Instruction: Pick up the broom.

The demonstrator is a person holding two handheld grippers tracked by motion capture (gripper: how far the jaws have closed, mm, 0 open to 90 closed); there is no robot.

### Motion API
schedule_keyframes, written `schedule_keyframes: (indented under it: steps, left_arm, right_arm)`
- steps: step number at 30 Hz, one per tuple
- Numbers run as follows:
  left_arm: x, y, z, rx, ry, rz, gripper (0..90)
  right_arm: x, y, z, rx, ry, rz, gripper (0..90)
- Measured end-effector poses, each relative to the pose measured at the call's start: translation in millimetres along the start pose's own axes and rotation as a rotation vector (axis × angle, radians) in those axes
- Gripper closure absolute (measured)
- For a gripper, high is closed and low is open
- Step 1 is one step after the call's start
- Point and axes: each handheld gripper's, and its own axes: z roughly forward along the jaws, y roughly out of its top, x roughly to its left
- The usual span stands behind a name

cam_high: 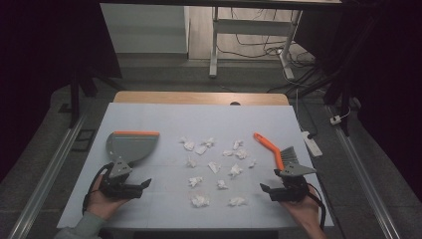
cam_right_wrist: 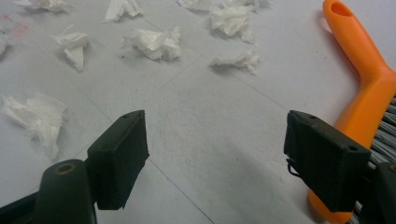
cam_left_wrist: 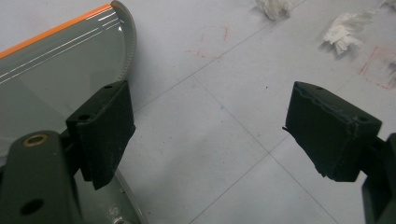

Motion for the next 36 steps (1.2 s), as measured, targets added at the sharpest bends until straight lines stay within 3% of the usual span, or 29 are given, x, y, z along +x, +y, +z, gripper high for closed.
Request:
schedule_keyframes:
  steps: [29,36]
  left_arm:
    - [1.5,-2.9,-1.1,0.009,0.011,-0.011,16.6]
    - [2.1,-2.0,-0.8,0.01,0.01,-0.002,16.7]
  right_arm:
    - [1.3,4.0,-3.9,0.002,0.007,0.003,22.6]
    - [-2.0,13.5,-4.6,0.038,-0.01,0.0,22.5]
